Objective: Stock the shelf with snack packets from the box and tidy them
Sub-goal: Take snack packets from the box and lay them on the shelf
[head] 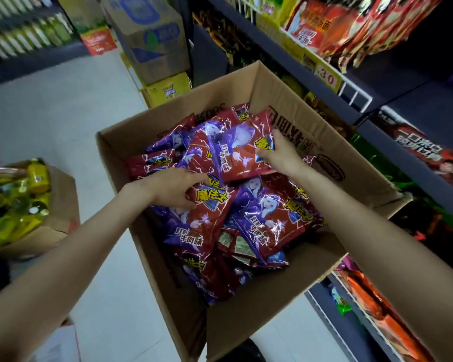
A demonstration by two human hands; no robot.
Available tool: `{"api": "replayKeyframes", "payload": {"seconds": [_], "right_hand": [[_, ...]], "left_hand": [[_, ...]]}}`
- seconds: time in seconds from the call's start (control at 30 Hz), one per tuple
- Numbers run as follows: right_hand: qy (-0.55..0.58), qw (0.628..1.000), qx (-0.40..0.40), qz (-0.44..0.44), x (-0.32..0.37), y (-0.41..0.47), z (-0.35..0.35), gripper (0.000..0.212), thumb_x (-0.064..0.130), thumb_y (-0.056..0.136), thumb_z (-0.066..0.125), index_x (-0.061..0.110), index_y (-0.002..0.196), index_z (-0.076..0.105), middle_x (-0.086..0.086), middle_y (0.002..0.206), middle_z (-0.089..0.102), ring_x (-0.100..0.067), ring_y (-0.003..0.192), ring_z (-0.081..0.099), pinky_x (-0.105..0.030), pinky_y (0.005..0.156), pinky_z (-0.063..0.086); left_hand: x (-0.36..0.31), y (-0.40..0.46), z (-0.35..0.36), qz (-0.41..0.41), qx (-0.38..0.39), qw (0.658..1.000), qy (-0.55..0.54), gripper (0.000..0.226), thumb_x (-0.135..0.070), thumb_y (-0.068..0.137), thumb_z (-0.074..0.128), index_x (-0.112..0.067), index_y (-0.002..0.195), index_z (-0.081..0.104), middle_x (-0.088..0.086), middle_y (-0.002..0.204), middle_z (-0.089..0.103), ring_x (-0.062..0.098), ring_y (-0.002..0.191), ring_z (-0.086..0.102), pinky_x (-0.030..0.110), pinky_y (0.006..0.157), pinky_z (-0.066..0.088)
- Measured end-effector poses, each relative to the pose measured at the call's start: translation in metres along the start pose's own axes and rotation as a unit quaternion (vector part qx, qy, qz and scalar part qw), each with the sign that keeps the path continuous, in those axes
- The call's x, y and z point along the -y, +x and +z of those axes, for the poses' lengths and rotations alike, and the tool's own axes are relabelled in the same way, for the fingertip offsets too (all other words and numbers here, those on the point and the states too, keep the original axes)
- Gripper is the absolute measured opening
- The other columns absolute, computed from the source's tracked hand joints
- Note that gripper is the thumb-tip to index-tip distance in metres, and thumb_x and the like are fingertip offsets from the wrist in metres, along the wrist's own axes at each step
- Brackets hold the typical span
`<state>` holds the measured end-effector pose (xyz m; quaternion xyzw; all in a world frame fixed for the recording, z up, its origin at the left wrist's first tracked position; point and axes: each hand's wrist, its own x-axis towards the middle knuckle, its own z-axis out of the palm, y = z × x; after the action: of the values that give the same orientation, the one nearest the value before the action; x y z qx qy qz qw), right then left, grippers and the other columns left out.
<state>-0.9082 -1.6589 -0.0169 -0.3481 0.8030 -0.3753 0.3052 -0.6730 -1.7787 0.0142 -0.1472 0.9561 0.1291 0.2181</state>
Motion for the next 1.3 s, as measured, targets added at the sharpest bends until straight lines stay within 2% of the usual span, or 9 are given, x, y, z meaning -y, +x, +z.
{"api": "replayKeyframes", "payload": {"seconds": [0.1,0.2,0.3,0.57,0.7,0.83,1.0,1.17,1.3], "right_hand": [[-0.07,0.995,-0.013,-0.073,0.01,-0.034,-0.015,0.05,0.026,0.092,0.06,0.017,0.134,0.034,-0.003,0.122,0.06,-0.022,0.106,0.059,-0.033,0.088,0.046],[-0.093,0.984,-0.072,-0.132,0.018,-0.075,-0.039,0.045,0.026,0.094,0.058,0.02,0.133,0.037,0.01,0.107,0.059,-0.006,0.089,0.057,-0.021,0.072,0.043],[-0.094,0.978,-0.111,-0.15,0.021,-0.113,-0.07,0.043,0.03,0.093,0.057,0.019,0.133,0.042,0.012,0.11,0.058,-0.001,0.091,0.057,-0.005,0.068,0.042],[-0.12,0.96,-0.206,-0.147,0.013,-0.212,-0.149,0.031,0.029,0.093,0.058,0.018,0.121,0.052,0.006,0.097,0.066,-0.016,0.089,0.063,-0.032,0.08,0.047],[-0.124,0.941,-0.292,-0.116,-0.009,-0.28,-0.187,0.024,0.03,0.092,0.058,0.02,0.113,0.053,0.006,0.093,0.067,-0.017,0.084,0.065,-0.04,0.075,0.05],[-0.073,0.911,-0.395,-0.091,-0.043,-0.361,-0.224,0.015,0.028,0.09,0.06,0.025,0.104,0.053,0.015,0.085,0.066,-0.003,0.076,0.063,-0.027,0.068,0.051],[-0.015,0.878,-0.475,-0.055,-0.086,-0.471,-0.265,0.022,0.027,0.089,0.06,0.021,0.11,0.055,0.021,0.091,0.063,0.012,0.082,0.061,-0.004,0.065,0.045],[-0.106,0.824,-0.555,-0.045,-0.124,-0.566,-0.296,0.026,0.016,0.09,0.061,0.015,0.116,0.057,0.03,0.073,0.056,0.013,0.069,0.055,-0.003,0.058,0.037],[-0.237,0.764,-0.598,-0.039,-0.147,-0.618,-0.331,0.039,0.003,0.086,0.065,0.02,0.121,0.059,0.02,0.096,0.059,0.006,0.079,0.052,-0.01,0.065,0.038]], "left_hand": [[-0.013,-0.009,-0.018,-0.001,-0.049,0.998,0.032,0.059,-0.042,0.08,0.069,-0.036,0.131,0.04,-0.002,0.113,0.062,0.016,0.098,0.058,0.034,0.084,0.047],[-0.029,-0.021,-0.036,0.025,-0.124,0.991,0.053,0.06,-0.042,0.081,0.069,-0.03,0.134,0.045,-0.003,0.123,0.058,0.016,0.11,0.055,0.031,0.087,0.045],[-0.045,-0.032,-0.053,0.065,-0.218,0.972,0.049,0.055,-0.038,0.079,0.072,-0.021,0.128,0.054,0.0,0.127,0.058,0.022,0.116,0.054,0.032,0.087,0.044],[-0.126,-0.035,-0.1,0.12,-0.338,0.933,-0.042,0.064,-0.067,0.072,0.047,-0.023,0.116,0.06,-0.005,0.096,0.071,0.017,0.084,0.066,0.038,0.073,0.053],[-0.185,-0.028,-0.108,0.15,-0.409,0.89,-0.137,0.054,-0.055,0.074,0.07,-0.017,0.112,0.063,-0.009,0.087,0.068,0.011,0.077,0.063,0.028,0.071,0.049],[-0.254,-0.016,-0.102,0.197,-0.434,0.839,-0.263,0.04,-0.051,0.073,0.071,-0.026,0.103,0.062,-0.024,0.093,0.066,-0.006,0.082,0.062,0.008,0.073,0.043],[-0.363,-0.003,-0.076,0.234,-0.425,0.799,-0.355,0.034,-0.035,0.075,0.076,-0.02,0.102,0.062,-0.021,0.085,0.068,-0.009,0.082,0.061,0.006,0.071,0.043],[-0.474,0.005,-0.052,0.259,-0.445,0.768,-0.381,0.026,-0.026,0.078,0.075,-0.024,0.099,0.059,-0.021,0.086,0.064,-0.011,0.077,0.06,0.013,0.073,0.047],[-0.555,0.013,-0.046,0.305,-0.471,0.762,-0.323,0.03,-0.03,0.078,0.076,-0.02,0.102,0.061,-0.019,0.085,0.062,-0.004,0.075,0.062,0.015,0.073,0.047]]}}
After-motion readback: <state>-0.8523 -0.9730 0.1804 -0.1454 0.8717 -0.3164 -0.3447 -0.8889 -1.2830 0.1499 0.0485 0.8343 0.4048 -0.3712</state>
